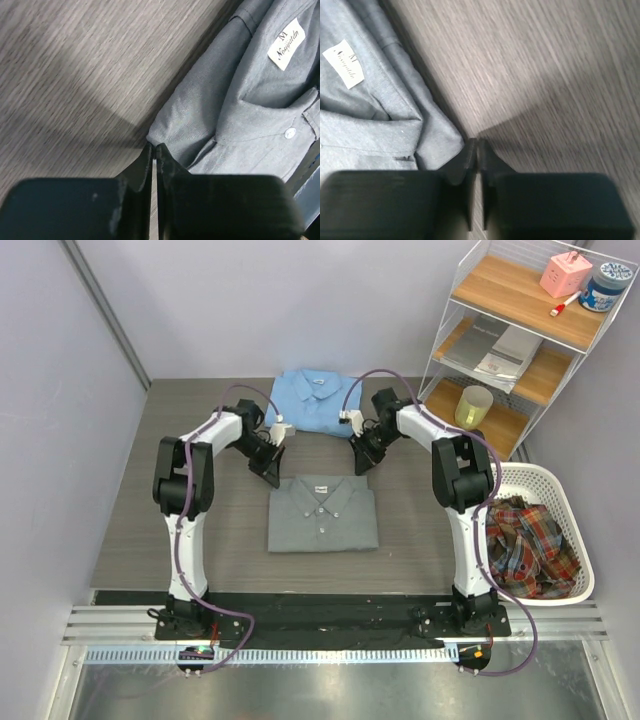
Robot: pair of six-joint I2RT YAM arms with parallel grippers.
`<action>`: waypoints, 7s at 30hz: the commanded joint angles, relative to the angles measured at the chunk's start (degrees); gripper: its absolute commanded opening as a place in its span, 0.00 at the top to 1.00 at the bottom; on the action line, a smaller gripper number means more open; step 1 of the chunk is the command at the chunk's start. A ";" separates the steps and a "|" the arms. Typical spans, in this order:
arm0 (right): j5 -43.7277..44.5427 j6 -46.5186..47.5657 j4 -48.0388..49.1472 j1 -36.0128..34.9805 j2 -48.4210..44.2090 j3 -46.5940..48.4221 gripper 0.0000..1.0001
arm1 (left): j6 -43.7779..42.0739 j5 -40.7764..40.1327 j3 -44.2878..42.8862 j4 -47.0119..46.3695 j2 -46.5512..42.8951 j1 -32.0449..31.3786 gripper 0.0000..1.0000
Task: Fold and stack the long sleeve shirts
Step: Fold the shirt
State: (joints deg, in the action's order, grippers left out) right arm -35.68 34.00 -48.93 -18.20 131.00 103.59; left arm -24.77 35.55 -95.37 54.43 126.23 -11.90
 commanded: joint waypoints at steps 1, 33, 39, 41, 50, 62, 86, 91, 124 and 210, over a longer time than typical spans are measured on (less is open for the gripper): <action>4.30 0.02 -0.64 0.53 2.68 -0.06 0.99 | -0.54 -2.94 0.10 1.72 0.86 0.65 1.00; -8.88 -17.83 -0.56 1.32 3.82 7.42 0.43 | 3.77 4.09 -6.14 -1.35 -3.01 -9.63 0.48; -8.97 -15.37 -0.38 0.79 4.18 4.17 0.46 | 0.96 0.14 -3.86 -2.40 -2.31 -12.53 0.52; -8.44 -14.58 -0.47 0.88 3.83 2.59 0.51 | 0.25 -0.13 -3.59 -2.32 -2.05 -13.06 0.58; -8.53 -11.59 -1.26 0.88 1.19 -4.09 0.88 | -1.15 -0.48 -3.51 -1.96 -3.36 -12.97 0.98; -7.65 -14.30 -1.17 1.23 -0.83 -4.01 0.99 | 0.69 -4.43 -2.01 -7.76 -4.06 -11.21 0.82; -22.79 -31.71 8.56 1.84 -8.23 -19.91 0.79 | 31.98 26.16 27.35 -17.17 -17.63 1.52 0.62; -15.04 -40.04 18.58 4.92 -3.74 -21.24 0.54 | 26.11 21.50 20.86 -12.35 -7.69 6.45 0.57; -2.64 17.58 -10.93 5.19 1.09 -2.61 0.00 | -22.51 10.06 -4.64 18.34 2.43 7.25 0.14; -3.61 -43.93 21.23 11.16 -31.59 -48.47 0.02 | 55.00 10.21 47.64 -32.80 -46.18 11.64 0.00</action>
State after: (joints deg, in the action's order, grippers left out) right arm -43.48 -2.55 -40.18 -6.92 102.98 59.33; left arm 16.80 40.60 -52.51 36.01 80.47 -0.58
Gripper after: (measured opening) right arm 0.978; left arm 0.996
